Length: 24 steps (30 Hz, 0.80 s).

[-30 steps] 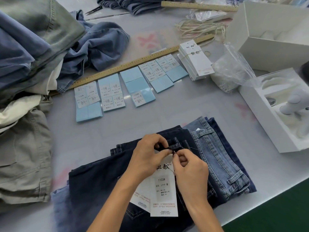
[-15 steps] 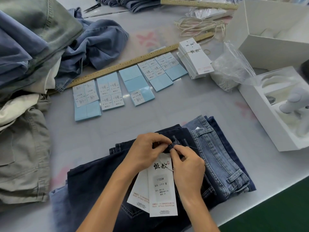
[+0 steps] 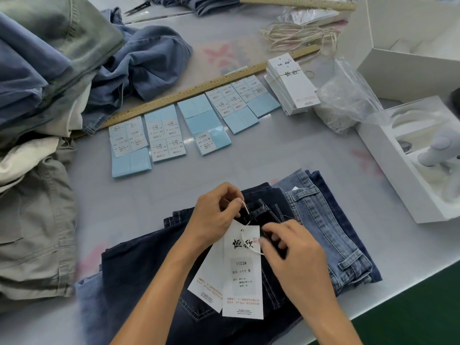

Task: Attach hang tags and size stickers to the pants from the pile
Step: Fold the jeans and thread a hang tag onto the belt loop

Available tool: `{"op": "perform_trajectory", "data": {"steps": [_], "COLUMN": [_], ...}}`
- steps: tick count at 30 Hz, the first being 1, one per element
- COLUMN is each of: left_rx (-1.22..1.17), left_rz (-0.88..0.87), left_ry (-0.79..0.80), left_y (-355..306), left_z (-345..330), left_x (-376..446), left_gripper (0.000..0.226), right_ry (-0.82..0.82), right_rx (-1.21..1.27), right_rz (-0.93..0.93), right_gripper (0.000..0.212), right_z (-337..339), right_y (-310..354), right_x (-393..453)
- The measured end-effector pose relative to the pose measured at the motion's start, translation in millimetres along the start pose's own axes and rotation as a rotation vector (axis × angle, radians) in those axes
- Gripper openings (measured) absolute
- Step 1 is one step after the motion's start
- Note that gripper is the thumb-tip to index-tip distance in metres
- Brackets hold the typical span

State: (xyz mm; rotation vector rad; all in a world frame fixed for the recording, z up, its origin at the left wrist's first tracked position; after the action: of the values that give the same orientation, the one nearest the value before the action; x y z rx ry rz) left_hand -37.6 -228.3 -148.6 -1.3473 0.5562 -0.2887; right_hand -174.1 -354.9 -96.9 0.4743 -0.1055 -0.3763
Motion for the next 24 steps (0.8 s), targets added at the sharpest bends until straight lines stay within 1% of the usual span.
{"op": "perform_trajectory", "data": {"steps": [1,3,8,10,12,14,19,21,24], "left_rx": [-0.006,-0.009,-0.043,-0.056,-0.068,-0.106,-0.236,-0.282,-0.338], "left_rz": [0.011,0.030,0.052,0.057,0.059,0.045,0.000,0.003,0.023], "left_ry": [0.007,0.012,-0.010,-0.015,-0.016,-0.016,-0.005,-0.005,0.043], "left_y": [1,2,5,5,6,3,-8,-9,-10], "left_z": [0,0,0,-1,-2,-2,1,2,-5], "left_x": [1,2,1,0,0,-1,-4,-6,-9], "left_gripper": [0.015,0.014,0.014,0.014,0.013,0.012,0.007,0.005,0.005], "right_ry": [0.089,0.202,0.297,0.270,0.209,0.162,0.129,0.131,0.104], "right_rx": [-0.063,-0.127,-0.073,-0.088,-0.107,-0.113,-0.027,0.015,0.111], "right_rz": [0.034,0.062,0.093,0.111,0.142,0.158,0.141,0.139,0.102], "right_gripper": [0.023,0.030,0.027,0.022,0.016,0.015,0.006,0.008,0.014], "right_z": [-6,-15,-12,-9,-6,-4,4,5,5], "right_y": [0,-2,-10,-7,0,5,-1,-1,-2], "right_x": [-5,-12,-11,-8,-7,-8,-11,-7,2]}}
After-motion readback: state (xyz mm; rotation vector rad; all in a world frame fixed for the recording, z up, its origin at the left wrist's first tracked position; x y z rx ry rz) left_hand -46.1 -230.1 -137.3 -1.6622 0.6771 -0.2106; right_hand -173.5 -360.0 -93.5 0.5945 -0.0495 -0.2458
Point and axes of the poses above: each hand's wrist, its own x-axis towards the middle knuckle, its own z-axis out of the back of the hand, y = z × x, the point moved 8 cm from there along x, towards the middle knuckle, and after that the axes turned 10 degrees about -x, right-handed, at the moved point
